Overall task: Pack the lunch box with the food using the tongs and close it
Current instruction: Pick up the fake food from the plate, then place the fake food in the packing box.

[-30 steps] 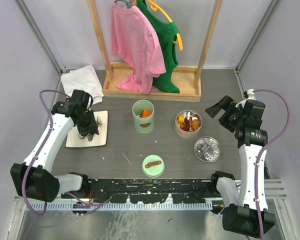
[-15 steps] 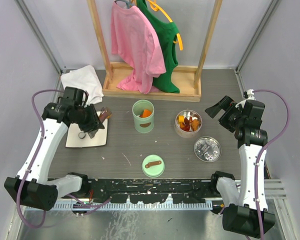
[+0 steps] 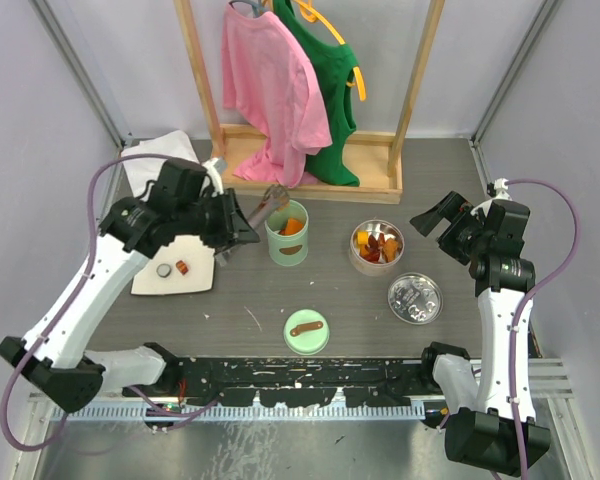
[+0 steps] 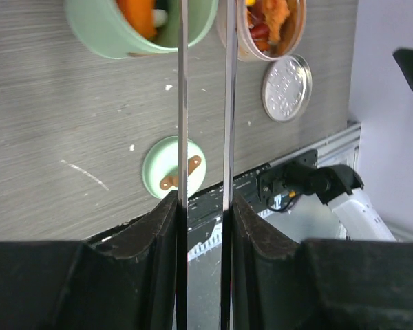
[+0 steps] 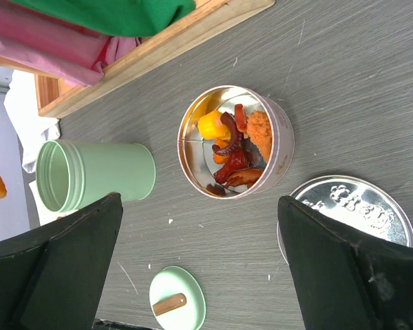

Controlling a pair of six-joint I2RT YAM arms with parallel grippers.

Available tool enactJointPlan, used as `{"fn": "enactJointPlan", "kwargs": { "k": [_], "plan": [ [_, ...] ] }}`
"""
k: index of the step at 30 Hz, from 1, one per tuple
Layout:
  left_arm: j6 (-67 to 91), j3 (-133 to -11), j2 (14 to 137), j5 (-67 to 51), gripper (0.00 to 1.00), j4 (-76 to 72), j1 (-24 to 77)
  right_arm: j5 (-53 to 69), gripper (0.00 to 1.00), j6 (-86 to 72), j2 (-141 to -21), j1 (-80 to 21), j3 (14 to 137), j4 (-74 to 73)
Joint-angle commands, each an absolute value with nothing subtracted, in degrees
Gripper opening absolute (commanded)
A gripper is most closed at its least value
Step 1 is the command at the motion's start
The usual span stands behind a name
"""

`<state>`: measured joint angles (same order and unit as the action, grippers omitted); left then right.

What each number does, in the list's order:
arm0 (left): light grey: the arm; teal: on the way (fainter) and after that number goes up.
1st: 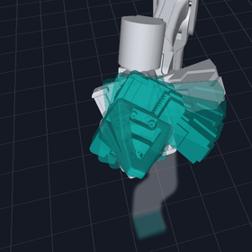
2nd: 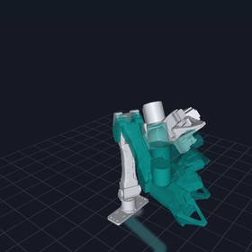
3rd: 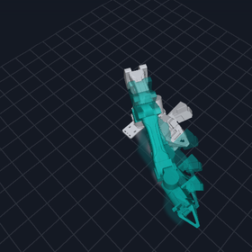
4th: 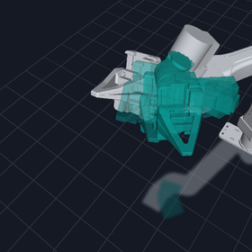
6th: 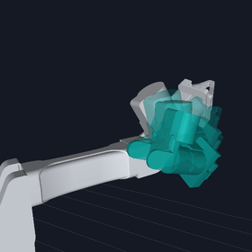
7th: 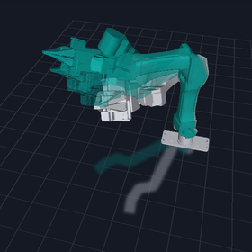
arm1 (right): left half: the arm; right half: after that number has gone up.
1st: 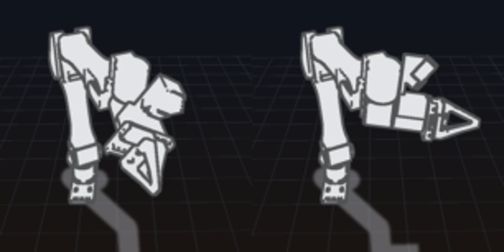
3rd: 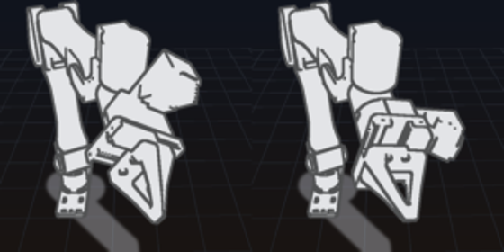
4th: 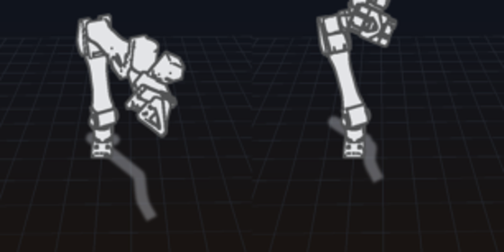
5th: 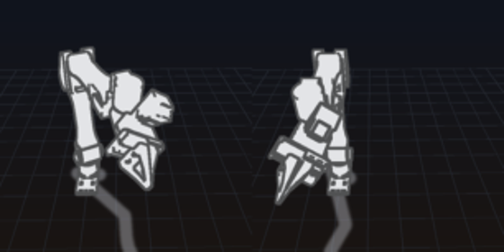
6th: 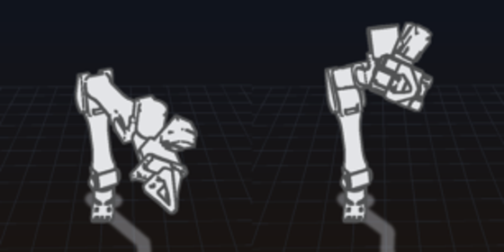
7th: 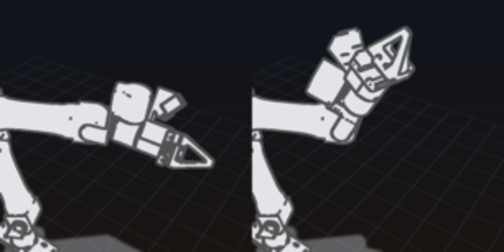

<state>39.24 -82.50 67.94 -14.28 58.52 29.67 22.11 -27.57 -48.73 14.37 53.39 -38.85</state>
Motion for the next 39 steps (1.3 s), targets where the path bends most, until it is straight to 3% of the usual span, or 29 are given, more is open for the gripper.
{"fn": "enactJointPlan", "kwargs": {
  "k": [1,17,33,39],
  "plan": [
    [39.5,-88.4,73.9,-11.9,0.16,53.5,36.2,21.1,1.00,-27.0,-47.6,14.5,55.1,-37.7],
    [38.1,-98.6,95.5,-0.9,0.16,44.6,56.4,17.4,1.00,-24.9,-47.3,14.5,56.9,-39.7],
    [35.6,-109.8,111.4,-2.8,0.21,46.8,58.2,17.8,1.00,-24.8,-47.8,14.5,56.9,-39.5],
    [34.4,-111.0,111.4,-1.9,0.31,48.6,58.1,17.8,1.00,-24.8,-47.8,14.5,56.5,-39.4]
  ]
}}
